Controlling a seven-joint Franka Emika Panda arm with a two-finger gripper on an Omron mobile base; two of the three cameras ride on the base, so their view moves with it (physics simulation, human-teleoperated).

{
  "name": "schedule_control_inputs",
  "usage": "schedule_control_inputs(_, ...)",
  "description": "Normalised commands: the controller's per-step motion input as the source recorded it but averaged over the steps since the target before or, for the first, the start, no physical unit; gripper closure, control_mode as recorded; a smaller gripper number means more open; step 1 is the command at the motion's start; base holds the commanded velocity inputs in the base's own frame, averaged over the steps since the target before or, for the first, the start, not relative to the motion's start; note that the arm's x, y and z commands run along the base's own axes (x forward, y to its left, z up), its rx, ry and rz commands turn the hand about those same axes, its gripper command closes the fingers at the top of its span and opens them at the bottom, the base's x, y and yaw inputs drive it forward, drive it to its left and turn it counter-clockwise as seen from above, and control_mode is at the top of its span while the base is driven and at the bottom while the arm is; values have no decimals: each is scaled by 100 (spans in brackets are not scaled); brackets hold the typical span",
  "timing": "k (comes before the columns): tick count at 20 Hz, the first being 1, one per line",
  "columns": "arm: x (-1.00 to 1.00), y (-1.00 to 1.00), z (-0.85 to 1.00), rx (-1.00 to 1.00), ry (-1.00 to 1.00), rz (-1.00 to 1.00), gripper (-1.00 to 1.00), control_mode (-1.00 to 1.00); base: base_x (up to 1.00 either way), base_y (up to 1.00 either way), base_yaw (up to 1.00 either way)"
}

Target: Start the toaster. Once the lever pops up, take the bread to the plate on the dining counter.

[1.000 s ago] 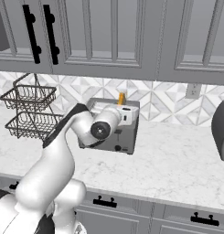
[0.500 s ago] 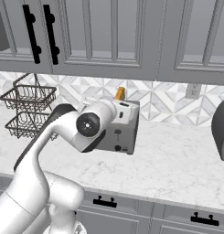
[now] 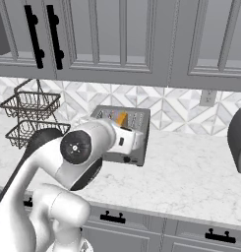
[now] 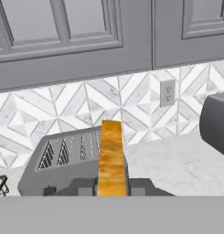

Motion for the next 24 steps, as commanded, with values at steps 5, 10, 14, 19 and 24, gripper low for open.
schedule_control_inputs(5, -20, 90, 0, -22, 28, -1, 100, -100, 0, 0, 0)
schedule_control_inputs(10, -10, 55, -6, -26, 18, -5, 100, -100, 0, 0, 0)
schedule_control_inputs(14, -29, -1, 0, 1, 4, -3, 100, -100, 0, 0, 0)
schedule_control_inputs(19, -23, -14, -1, 9, 0, 0, 100, -100, 0, 0, 0)
schedule_control_inputs(24, -3, 0, 0, 0, 0, 0, 100, -100, 0, 0, 0)
